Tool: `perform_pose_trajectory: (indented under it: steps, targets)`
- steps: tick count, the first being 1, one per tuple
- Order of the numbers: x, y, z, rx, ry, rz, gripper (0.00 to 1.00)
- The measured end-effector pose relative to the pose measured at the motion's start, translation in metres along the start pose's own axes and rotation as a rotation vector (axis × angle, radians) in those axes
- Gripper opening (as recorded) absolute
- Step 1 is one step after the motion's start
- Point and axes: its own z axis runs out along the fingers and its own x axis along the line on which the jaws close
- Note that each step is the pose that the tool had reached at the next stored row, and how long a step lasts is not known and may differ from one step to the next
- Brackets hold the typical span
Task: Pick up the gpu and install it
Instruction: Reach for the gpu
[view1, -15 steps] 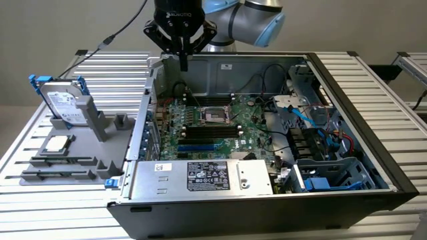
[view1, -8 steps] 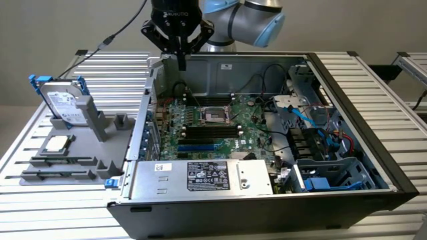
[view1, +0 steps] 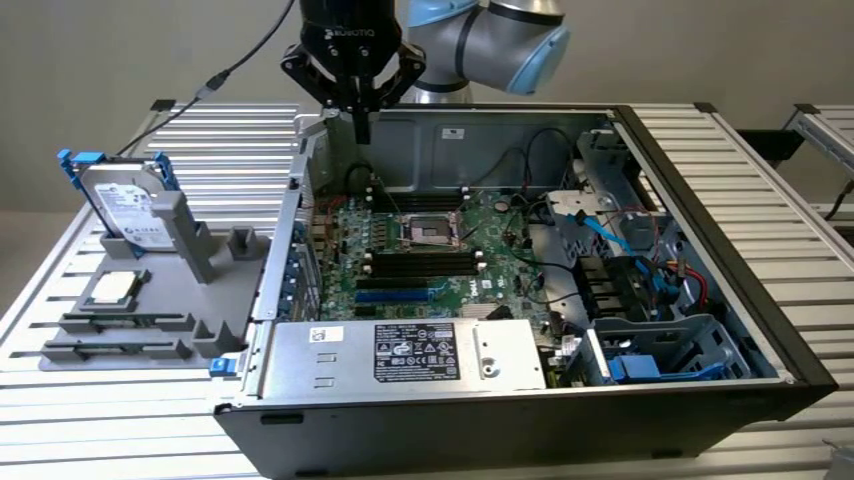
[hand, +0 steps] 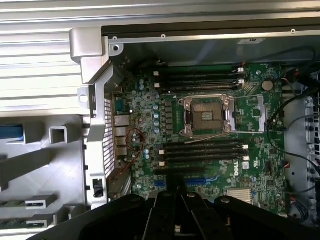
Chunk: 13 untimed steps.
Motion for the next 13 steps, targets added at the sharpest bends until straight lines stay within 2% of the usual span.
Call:
perform_pose_trajectory:
  steps: [1,2,3,13]
  targets:
    - [0.0014,0.0016,0.0,0.0,-0.0027,0.0,0.11]
    - [0.0036,0.0025,-0.0002,-0.0002,-0.009,-0.001,0.11]
    - [0.0042,0.0027,0.0,-0.0007,-0.012,-0.001,0.11]
    - [0.0042,0.0028,-0.0001,-0.0006,-0.0121,-0.001,0.11]
